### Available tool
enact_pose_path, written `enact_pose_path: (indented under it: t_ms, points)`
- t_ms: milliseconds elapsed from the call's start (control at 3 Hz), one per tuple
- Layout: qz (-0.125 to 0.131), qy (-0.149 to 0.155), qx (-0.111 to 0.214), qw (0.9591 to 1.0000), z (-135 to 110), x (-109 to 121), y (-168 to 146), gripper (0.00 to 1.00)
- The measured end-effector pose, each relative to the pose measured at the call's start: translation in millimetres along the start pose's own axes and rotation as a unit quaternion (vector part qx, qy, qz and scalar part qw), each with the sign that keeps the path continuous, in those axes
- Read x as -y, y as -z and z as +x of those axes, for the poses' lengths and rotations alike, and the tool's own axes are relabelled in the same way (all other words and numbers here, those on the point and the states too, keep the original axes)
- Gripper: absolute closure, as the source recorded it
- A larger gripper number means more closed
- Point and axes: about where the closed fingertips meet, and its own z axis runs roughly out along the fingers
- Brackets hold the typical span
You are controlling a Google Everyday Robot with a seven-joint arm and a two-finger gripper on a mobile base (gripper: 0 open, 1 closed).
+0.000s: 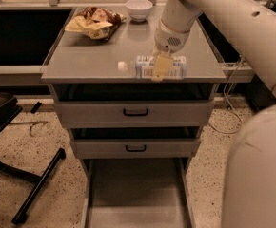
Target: Place blue plastic bottle into bottom drawer
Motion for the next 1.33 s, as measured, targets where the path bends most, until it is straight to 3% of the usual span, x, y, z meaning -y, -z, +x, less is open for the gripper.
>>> enact_pose_path:
  t_ms: [333, 667, 1000, 1333]
  points:
    - [-0.011, -0.001, 0.030, 0.9995, -6.2, -50.8, -1.5, 1.00]
    - [-0.015, -0.012, 0.049, 0.9986, -5.4, -92.6, -24.6, 1.00]
    - [-0.040, -0.011, 0.036, 0.9985, 2.6, -111.3, -49.9, 1.00]
    - [-0.040, -0.011, 0.036, 0.9985, 2.6, -111.3, -49.9, 1.00]
